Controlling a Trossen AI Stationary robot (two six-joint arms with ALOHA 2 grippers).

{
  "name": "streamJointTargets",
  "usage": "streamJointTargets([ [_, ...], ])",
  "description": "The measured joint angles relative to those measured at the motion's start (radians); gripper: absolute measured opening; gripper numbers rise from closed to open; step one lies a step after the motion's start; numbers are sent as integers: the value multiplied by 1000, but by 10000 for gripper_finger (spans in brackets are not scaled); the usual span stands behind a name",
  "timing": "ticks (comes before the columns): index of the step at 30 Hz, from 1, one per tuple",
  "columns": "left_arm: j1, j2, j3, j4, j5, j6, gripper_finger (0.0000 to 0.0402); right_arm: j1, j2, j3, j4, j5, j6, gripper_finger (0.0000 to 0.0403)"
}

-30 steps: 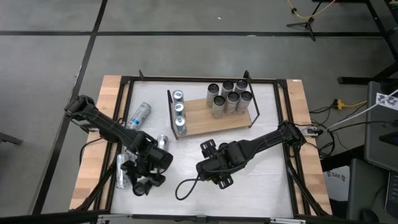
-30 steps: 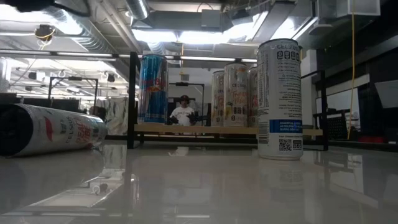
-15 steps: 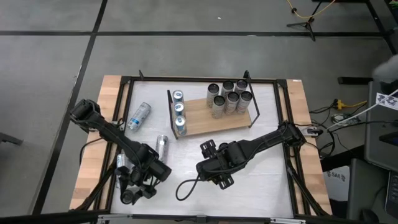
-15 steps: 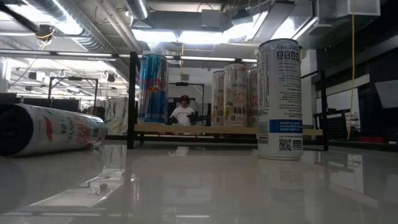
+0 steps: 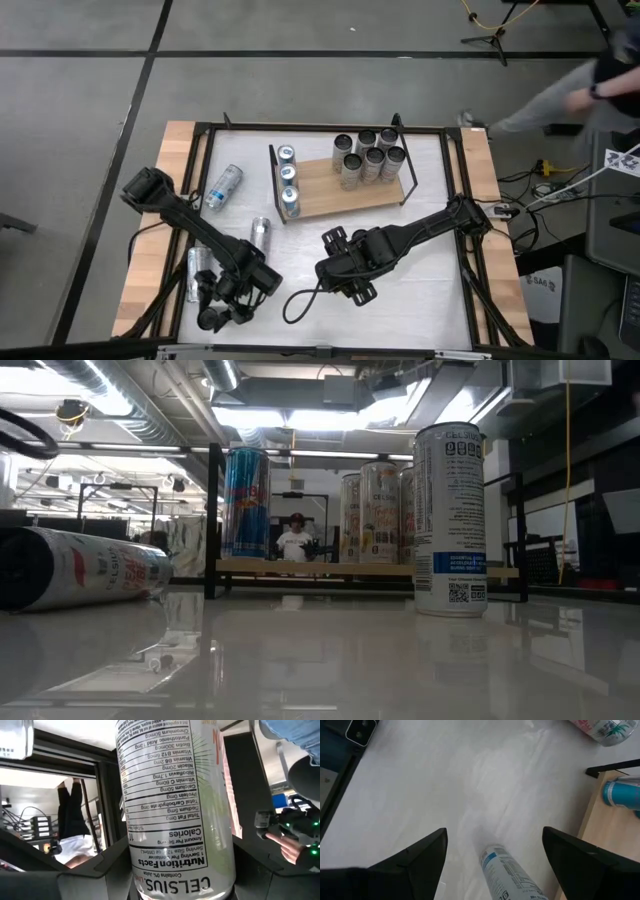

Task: Place canned beverage on shelf
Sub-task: Put the white-yellow soda can on the shelf aligned with the other white-yellow soda can

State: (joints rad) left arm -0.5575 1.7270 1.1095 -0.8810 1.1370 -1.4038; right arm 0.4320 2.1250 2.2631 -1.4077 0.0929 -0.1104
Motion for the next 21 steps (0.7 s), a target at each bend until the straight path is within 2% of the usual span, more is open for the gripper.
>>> streamJointTargets([
  [12, 10, 5, 0, -1, -24, 2, 292, 0, 0, 0, 0, 0, 0, 321],
  [21, 30, 4, 0, -1, -18, 0, 292, 0, 0, 0, 0, 0, 0, 321],
])
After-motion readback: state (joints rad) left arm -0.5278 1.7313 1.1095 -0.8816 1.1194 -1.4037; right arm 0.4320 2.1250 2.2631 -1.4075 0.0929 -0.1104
